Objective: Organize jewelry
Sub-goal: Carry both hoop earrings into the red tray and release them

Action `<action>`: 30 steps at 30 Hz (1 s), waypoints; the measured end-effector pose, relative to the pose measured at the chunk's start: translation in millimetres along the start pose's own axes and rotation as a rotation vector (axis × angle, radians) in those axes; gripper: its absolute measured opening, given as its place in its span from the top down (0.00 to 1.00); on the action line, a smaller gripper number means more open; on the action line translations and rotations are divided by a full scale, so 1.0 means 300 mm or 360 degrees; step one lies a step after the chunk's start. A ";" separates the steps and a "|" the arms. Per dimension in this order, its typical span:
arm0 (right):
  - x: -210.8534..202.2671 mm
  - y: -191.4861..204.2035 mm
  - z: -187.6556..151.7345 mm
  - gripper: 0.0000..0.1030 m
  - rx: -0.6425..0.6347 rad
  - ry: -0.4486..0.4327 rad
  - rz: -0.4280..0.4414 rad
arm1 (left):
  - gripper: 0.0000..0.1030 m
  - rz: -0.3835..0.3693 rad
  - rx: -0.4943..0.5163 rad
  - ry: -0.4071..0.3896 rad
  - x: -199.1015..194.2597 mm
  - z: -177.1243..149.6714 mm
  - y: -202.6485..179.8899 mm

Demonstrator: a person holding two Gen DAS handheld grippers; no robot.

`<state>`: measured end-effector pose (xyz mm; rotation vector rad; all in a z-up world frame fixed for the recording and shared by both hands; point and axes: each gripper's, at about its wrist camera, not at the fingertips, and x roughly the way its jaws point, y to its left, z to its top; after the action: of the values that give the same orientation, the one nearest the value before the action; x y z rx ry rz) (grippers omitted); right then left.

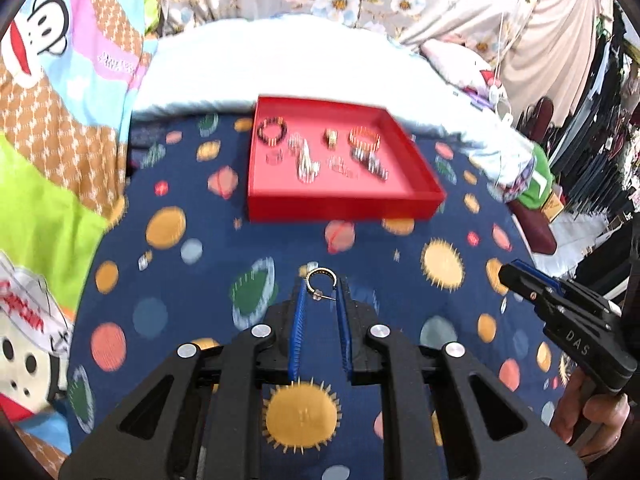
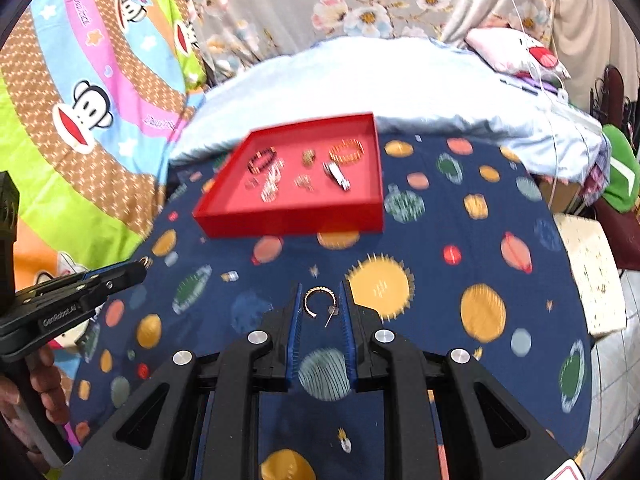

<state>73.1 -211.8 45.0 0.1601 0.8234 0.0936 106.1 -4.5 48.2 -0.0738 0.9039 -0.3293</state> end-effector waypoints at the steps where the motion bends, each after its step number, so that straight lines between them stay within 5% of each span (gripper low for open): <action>1: -0.002 0.005 0.017 0.84 -0.0008 -0.0013 0.0006 | 0.86 -0.0001 0.0006 -0.0023 -0.006 0.025 0.000; 9: 0.064 0.037 0.231 0.84 -0.0082 -0.0135 0.0050 | 0.86 -0.0010 0.0043 -0.0188 0.029 0.250 -0.013; 15: 0.270 0.045 0.351 0.84 -0.0084 -0.0083 0.0056 | 0.86 0.0032 0.0049 -0.0173 0.194 0.362 -0.008; 22: 0.502 0.025 0.342 0.84 -0.0056 0.0091 0.0028 | 0.86 0.0058 0.0034 -0.0026 0.413 0.374 0.025; 30: 0.606 0.022 0.317 0.84 -0.0056 0.0180 0.0025 | 0.86 0.0059 0.0015 0.0047 0.519 0.353 0.038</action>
<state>265.9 -189.0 -21.5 0.1288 0.9329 0.1331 280.9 -50.2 -6.7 -0.0437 0.9316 -0.3006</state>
